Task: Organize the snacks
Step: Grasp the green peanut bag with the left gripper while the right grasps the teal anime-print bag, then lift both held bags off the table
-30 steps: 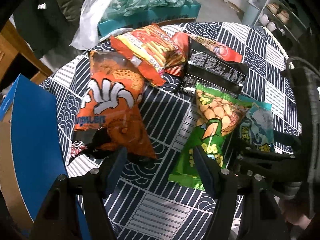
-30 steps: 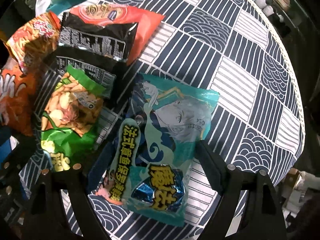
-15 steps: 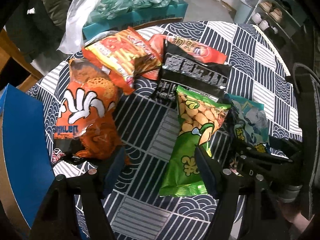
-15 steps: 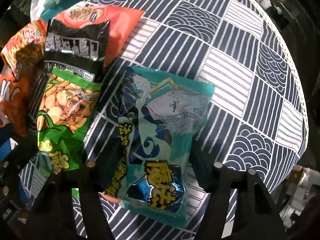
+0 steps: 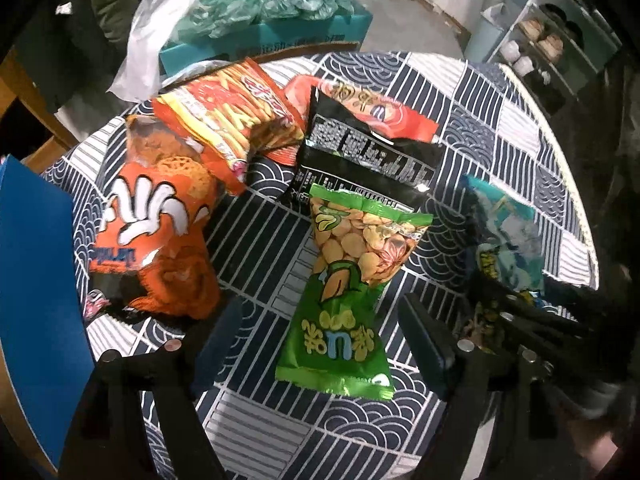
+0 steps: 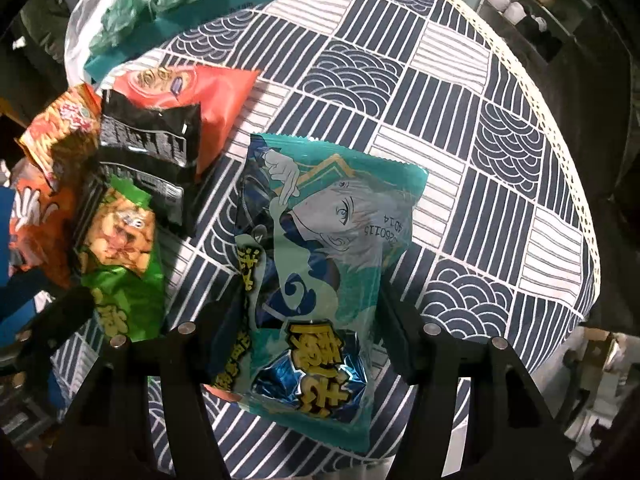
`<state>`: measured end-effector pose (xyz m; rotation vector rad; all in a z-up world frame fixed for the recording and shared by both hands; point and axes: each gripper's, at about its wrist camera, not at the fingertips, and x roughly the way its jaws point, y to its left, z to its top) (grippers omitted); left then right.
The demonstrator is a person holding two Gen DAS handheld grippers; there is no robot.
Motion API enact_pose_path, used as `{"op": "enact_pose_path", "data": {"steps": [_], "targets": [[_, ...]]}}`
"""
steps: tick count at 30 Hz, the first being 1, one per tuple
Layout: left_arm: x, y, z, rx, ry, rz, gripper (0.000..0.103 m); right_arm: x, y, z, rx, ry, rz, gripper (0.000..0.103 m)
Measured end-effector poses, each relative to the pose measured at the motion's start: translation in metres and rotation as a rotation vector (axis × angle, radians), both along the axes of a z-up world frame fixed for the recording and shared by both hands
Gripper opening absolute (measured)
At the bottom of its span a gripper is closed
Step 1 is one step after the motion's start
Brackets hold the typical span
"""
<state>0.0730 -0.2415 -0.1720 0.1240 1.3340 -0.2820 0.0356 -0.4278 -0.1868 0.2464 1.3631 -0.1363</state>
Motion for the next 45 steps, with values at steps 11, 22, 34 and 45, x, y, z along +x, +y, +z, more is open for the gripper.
{"op": "enact_pose_path", "data": {"steps": [11,22,34,45], "targets": [[0.009,-0.016,-0.035,0.05,0.027,-0.04,0.077,-0.009,0.024,0.004,-0.036,-0.008,0.017,0.063],[0.001,-0.023,-0.035,0.007,0.019,-0.094,0.034,-0.002,0.039,0.011,-0.072,-0.041,0.042,0.063],[-0.023,-0.005,0.02,0.044,-0.132,-0.092,0.032,-0.008,0.063,0.045,-0.133,-0.126,0.127,0.063],[-0.025,0.031,0.066,0.045,-0.206,-0.058,0.032,-0.013,0.085,0.081,-0.125,-0.216,0.178,0.063]]}}
